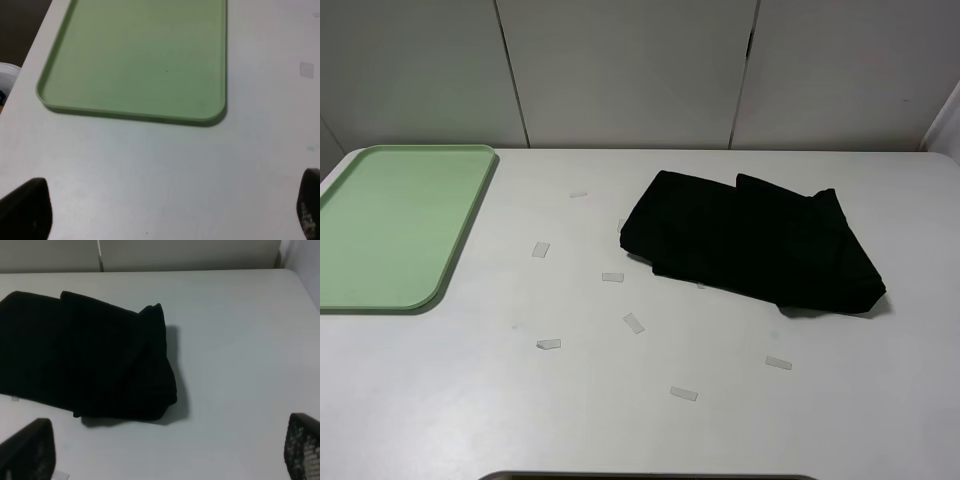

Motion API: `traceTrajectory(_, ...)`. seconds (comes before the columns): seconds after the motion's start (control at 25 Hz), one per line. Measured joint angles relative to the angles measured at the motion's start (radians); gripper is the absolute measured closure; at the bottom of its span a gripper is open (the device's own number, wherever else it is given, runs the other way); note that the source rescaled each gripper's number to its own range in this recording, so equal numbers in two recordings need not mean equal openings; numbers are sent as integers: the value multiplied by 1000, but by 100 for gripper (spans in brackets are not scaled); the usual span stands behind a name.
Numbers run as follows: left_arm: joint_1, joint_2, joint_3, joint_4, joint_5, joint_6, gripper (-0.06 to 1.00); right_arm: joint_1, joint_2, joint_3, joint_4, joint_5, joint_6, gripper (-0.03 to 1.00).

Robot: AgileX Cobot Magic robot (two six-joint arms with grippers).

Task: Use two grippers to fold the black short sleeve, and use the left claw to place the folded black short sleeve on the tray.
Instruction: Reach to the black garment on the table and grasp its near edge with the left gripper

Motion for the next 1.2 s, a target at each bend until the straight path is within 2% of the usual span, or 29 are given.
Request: traceTrajectory(1.2,0,0,0,0,1,2,-3,0,0,0,-1,0,-1,-3)
